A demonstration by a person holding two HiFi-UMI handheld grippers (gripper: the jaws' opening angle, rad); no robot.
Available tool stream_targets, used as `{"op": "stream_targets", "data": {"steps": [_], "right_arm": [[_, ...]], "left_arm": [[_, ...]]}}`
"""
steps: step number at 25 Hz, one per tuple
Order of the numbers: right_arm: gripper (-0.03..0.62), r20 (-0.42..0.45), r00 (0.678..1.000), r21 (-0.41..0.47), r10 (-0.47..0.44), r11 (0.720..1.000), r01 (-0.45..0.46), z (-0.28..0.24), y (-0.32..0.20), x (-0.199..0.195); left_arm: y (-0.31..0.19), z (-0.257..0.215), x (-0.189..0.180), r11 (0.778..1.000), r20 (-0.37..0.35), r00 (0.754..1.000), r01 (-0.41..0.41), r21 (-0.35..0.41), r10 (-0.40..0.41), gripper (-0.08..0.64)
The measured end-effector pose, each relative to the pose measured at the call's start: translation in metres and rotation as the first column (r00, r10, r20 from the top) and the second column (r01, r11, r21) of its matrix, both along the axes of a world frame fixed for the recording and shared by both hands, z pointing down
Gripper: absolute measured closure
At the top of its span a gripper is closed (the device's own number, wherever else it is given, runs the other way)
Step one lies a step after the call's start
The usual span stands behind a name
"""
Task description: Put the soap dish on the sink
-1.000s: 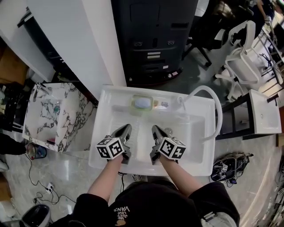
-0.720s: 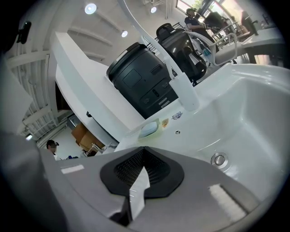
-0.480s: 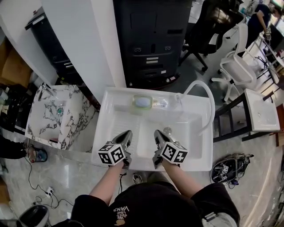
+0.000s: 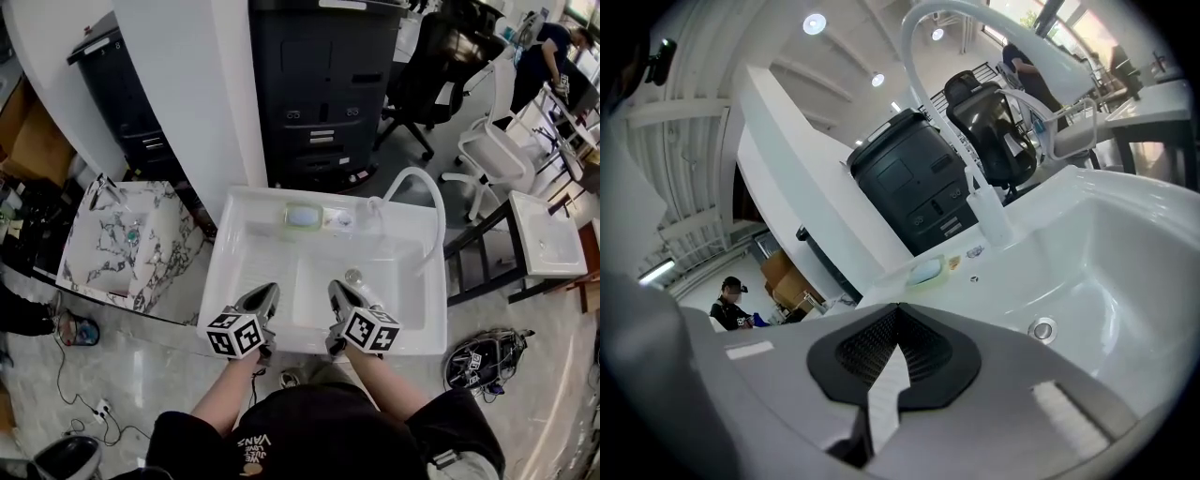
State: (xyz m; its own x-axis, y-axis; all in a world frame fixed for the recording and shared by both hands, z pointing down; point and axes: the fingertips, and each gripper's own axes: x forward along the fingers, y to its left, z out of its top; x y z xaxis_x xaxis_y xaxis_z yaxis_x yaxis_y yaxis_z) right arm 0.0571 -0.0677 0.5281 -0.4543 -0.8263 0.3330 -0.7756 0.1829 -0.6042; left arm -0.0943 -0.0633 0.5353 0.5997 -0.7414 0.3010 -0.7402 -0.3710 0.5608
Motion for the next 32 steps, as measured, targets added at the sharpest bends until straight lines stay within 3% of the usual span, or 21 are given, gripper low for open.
{"op": "stream_targets", "data": {"steps": [10,25,32], "right_arm": [[0.591,-0.014,1.0,0.058,0.004,0.998,-0.003,-0.022,0.028,-0.001],[0.591,-0.171,0.984,0.117,-0.044,0.991,0.064,-0.03,0.063,-0.008],[0.591,-0.201,0.979,0.111,-0.044,0.992,0.067,-0.027,0.069,-0.007]], "left_arm": [[0.031,-0.013,-0.008,0.999,0.013,1.0,-0.007,0.042,0.006,0.508],[0.07,-0.014,-0.028,0.997,0.098,0.995,0.023,0.074,-0.03,0.508],[0.078,-0.012,-0.027,0.996,0.13,0.991,0.007,0.085,-0.018,0.506]]}}
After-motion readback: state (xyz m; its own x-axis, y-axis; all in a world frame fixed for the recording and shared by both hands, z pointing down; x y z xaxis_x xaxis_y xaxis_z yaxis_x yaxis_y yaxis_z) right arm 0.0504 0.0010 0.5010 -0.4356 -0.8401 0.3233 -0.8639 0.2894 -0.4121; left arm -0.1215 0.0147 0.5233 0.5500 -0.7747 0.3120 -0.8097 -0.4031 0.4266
